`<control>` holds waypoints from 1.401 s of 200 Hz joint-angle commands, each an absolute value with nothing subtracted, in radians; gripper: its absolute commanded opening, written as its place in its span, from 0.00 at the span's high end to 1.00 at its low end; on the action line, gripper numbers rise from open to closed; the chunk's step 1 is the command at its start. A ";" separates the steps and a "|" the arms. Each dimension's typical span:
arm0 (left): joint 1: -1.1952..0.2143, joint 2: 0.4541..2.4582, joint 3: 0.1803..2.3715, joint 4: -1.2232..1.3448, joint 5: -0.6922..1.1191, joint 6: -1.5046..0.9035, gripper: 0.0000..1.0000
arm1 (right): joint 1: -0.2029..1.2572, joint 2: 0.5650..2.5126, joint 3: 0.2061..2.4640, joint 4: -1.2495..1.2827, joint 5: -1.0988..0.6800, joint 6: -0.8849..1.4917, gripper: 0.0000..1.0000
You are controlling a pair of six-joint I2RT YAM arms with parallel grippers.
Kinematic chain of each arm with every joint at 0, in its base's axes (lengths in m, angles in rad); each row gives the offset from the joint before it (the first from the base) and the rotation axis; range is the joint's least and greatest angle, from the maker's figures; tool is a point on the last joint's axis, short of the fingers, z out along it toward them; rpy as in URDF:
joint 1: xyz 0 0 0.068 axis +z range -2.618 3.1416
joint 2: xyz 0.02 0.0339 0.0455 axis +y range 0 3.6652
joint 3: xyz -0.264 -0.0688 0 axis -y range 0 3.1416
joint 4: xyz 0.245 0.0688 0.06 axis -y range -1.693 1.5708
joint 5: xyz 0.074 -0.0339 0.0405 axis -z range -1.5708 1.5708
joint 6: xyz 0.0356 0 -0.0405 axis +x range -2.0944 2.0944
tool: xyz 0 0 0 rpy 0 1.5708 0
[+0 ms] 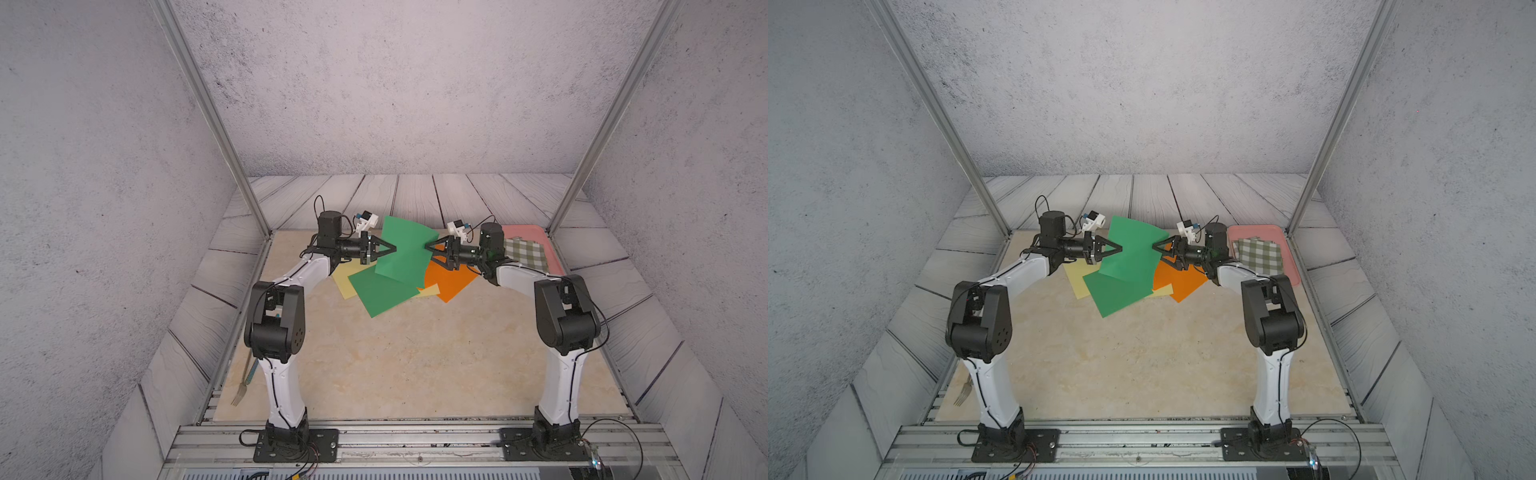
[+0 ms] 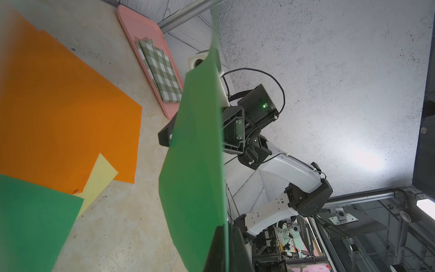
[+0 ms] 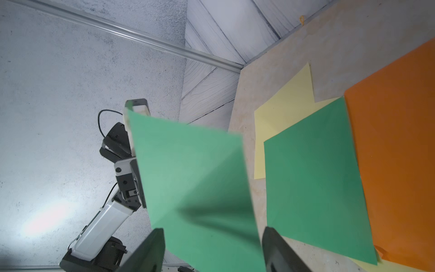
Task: Sort the scattered colored papers by color
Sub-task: Pick up the colored paper from the center of the board.
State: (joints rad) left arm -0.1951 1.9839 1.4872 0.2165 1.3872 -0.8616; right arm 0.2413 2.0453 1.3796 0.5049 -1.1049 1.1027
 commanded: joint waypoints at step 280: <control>-0.154 2.001 1.503 0.014 1.349 -0.701 0.97 | 0.273 2.035 1.436 0.485 -1.252 1.146 1.00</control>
State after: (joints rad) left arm -0.1509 2.0373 1.4807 0.1261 1.3537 -0.8066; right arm 0.2638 2.0460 1.4040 0.6167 -1.2320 1.2491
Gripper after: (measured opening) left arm 0.042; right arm 0.038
